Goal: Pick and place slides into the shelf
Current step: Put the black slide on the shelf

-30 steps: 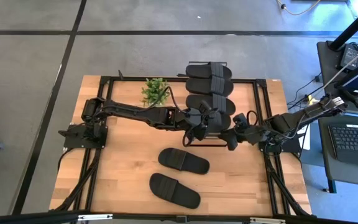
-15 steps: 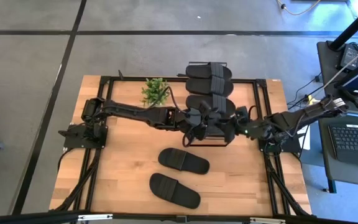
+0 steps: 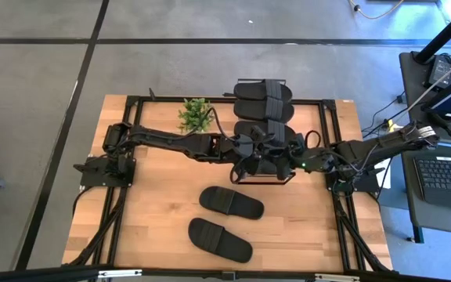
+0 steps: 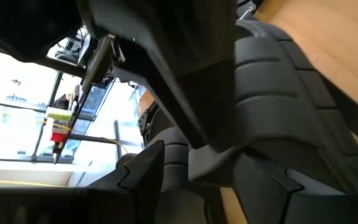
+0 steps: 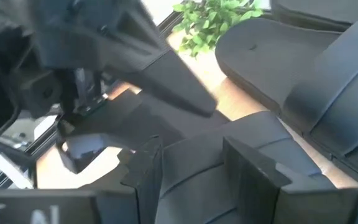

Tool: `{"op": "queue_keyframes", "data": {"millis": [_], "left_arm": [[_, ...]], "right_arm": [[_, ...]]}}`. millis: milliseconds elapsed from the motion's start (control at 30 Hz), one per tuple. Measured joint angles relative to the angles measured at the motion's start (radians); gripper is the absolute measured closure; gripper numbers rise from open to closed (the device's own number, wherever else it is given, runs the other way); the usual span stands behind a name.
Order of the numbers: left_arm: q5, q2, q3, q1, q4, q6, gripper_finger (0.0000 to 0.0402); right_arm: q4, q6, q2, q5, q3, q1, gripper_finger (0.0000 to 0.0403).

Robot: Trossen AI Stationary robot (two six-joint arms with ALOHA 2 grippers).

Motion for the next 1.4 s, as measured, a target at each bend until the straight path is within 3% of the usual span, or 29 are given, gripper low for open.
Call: {"op": "queue_keyframes", "data": {"millis": [200,600,767,933,1233,1400], "left_arm": [[0.002,0.000,0.000,0.005,-0.007,-0.006,0.0224],[-0.089,-0.028,0.001,0.019,0.046,0.011,0.0224],[-0.049,-0.074,0.000,0.003,0.060,-0.111,0.0224],[0.108,-0.136,0.000,-0.017,0.042,-0.338,0.0224],[0.562,-0.193,0.000,-0.025,0.030,-0.900,0.0224],[0.642,-0.131,0.000,-0.074,0.025,-1.017,0.0224]], "right_arm": [[-0.008,-0.021,-0.003,-0.088,0.002,0.000,0.0236],[-0.092,-0.019,-0.004,-0.101,0.003,0.001,0.0236],[-0.097,-0.021,-0.003,-0.101,0.003,0.001,0.0236],[-0.104,-0.021,-0.003,-0.100,0.002,0.001,0.0236],[-0.107,-0.048,-0.003,-0.100,0.002,0.001,0.0236],[-0.108,-0.071,-0.003,-0.100,0.001,0.001,0.0236]]}}
